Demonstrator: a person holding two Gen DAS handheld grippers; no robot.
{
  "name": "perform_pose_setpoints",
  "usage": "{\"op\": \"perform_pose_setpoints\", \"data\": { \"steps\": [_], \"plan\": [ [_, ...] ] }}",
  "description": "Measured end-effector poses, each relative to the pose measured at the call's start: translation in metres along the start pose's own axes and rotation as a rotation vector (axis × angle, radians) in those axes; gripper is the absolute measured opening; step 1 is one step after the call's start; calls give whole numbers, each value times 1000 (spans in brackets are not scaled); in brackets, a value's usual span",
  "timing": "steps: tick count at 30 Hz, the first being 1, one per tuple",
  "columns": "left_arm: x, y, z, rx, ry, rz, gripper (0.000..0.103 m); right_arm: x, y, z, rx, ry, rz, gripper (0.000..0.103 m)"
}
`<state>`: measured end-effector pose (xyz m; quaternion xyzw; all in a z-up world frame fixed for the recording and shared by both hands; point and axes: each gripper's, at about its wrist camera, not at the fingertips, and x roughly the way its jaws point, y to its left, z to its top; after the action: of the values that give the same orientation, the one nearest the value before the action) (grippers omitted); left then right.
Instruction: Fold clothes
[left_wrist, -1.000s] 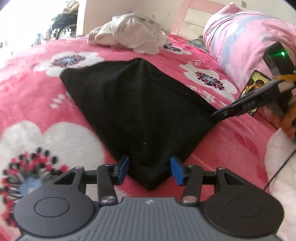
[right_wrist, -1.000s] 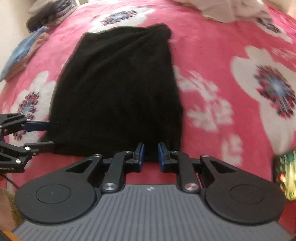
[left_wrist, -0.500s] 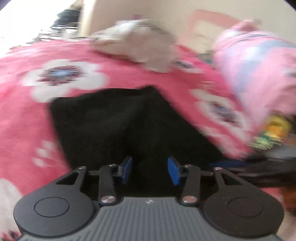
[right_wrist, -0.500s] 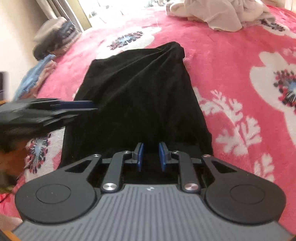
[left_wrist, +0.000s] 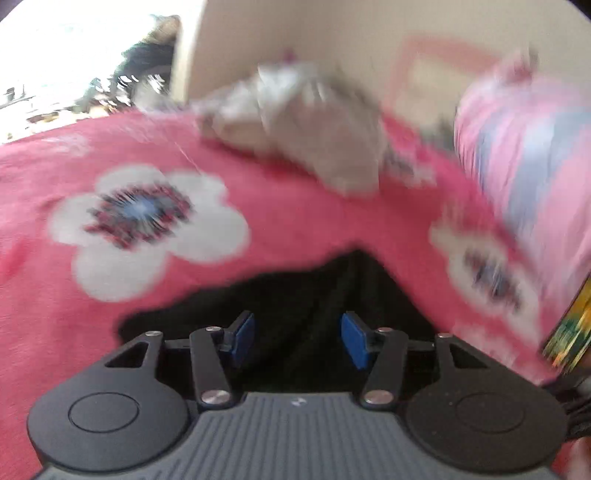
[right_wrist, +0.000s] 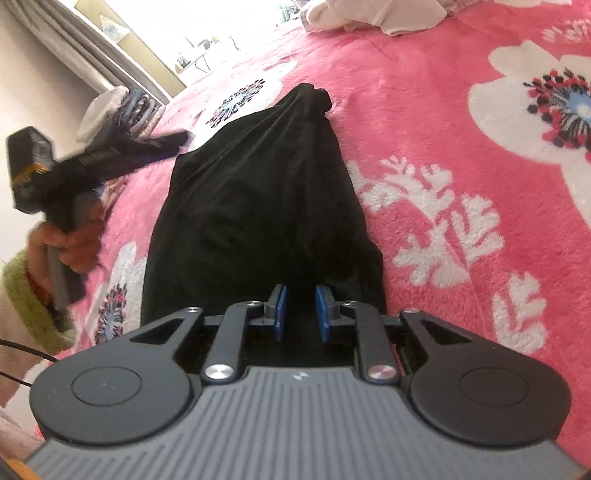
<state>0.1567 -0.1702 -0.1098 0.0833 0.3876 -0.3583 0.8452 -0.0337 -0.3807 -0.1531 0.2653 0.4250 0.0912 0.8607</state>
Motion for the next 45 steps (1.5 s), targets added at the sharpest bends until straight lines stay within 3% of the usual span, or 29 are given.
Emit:
{"op": "perform_pose_setpoints", "data": {
  "steps": [2,5,8,9,13,17,19,21,22,25,26,29,32,36,39,43,45],
  "plan": [
    [18,7,2,26,-15,62,55,-3,-5,0,19,-1,22,16],
    [26,41,24,-119,-37,120,57,-4,-11,0,51,-1,51,16],
    [23,59,43,-188,-58,206,55,-2,-18,1,81,1,79,15],
    [18,56,48,-180,-75,200,55,-2,-20,2,96,1,90,15],
    [-3,12,56,-35,-131,59,59,0,-29,3,150,1,132,15],
    [41,-31,47,82,13,29,59,1,-34,4,177,-2,155,15],
    [54,-23,50,37,13,76,61,1,-34,4,172,-5,156,15],
    [55,-8,60,-45,-17,144,56,0,-33,4,166,-9,153,15],
    [45,3,67,-96,-37,183,56,0,-32,4,162,-11,150,15],
    [-6,23,75,-148,-114,173,61,-1,-31,3,151,-14,143,15],
    [-24,24,72,-130,-123,169,67,-1,-30,4,147,-16,141,15],
    [-57,17,53,-64,-84,118,69,-1,-27,4,127,-21,126,15],
    [-78,1,7,-16,4,59,69,-1,-23,4,113,-28,107,15],
    [-81,-16,-56,-24,131,-1,69,-1,-19,3,126,-40,81,15],
    [-81,-21,-81,-12,149,59,70,-1,-14,1,125,-50,56,15],
    [-94,-9,-75,0,89,235,67,-1,-10,0,122,-61,26,15],
    [-113,-13,-66,68,48,270,67,-1,-8,-1,128,-66,16,16]
  ]
}}
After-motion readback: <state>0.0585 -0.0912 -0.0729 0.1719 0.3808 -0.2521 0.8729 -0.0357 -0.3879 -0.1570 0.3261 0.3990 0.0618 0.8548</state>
